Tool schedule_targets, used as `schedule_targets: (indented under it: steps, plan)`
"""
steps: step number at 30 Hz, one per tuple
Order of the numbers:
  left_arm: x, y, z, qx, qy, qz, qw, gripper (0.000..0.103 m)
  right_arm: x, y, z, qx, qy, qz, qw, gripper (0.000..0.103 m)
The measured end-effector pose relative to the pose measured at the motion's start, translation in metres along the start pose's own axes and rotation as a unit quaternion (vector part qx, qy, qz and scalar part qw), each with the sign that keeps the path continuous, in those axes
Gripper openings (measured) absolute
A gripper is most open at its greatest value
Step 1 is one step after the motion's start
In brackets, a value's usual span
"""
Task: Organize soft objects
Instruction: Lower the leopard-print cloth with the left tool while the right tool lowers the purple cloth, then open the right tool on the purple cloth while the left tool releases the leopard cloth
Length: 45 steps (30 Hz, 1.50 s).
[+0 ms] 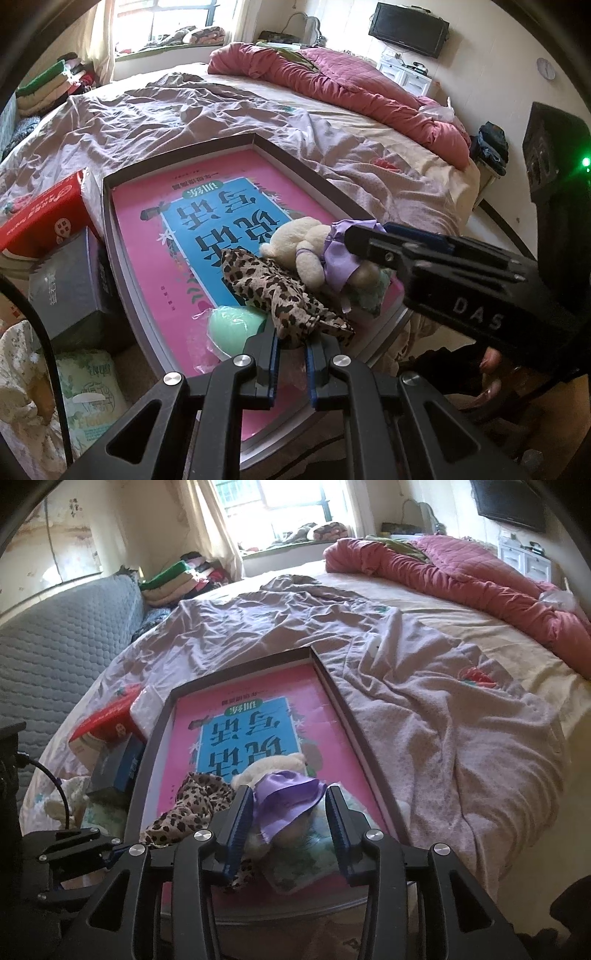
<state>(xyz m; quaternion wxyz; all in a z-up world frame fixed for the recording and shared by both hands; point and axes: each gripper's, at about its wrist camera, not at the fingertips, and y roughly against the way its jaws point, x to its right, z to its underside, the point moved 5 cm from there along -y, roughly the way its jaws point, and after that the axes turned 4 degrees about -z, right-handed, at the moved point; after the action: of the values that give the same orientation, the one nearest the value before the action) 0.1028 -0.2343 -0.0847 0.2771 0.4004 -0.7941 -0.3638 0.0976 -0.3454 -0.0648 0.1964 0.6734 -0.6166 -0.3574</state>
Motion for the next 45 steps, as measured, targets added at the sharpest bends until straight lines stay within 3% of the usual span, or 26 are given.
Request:
schedule_targets:
  steps: [13, 19, 21, 23, 31, 38, 45]
  plan:
    - [0.005, 0.005, -0.001, 0.01, -0.022, -0.016, 0.9996, 0.021, 0.002, 0.013, -0.002, 0.01, -0.007, 0.005, 1.0, 0.052]
    - [0.004, 0.018, -0.006, 0.014, -0.009, -0.008, 0.9998, 0.035, 0.005, 0.023, -0.003, 0.013, 0.001, 0.023, 1.0, 0.053]
    - [0.004, 0.024, -0.008, 0.024, -0.004, -0.003, 0.9997, 0.047, 0.008, 0.028, -0.005, 0.021, -0.005, 0.026, 0.999, 0.054]
    - [0.004, 0.028, -0.01, 0.029, -0.003, -0.006, 0.9995, 0.052, 0.012, 0.033, -0.007, 0.027, -0.016, 0.026, 0.999, 0.059]
    - [0.002, 0.041, -0.012, 0.037, -0.003, -0.022, 0.9991, 0.056, 0.015, 0.049, -0.012, 0.045, -0.027, 0.036, 0.998, 0.066]
    - [0.002, 0.061, -0.016, 0.064, 0.007, -0.01, 0.9979, 0.065, 0.013, 0.059, -0.017, 0.064, -0.024, 0.04, 0.997, 0.074]
    - [-0.006, 0.076, -0.02, 0.08, 0.022, -0.023, 0.9963, 0.07, 0.009, 0.063, -0.019, 0.069, -0.024, 0.036, 0.997, 0.075]
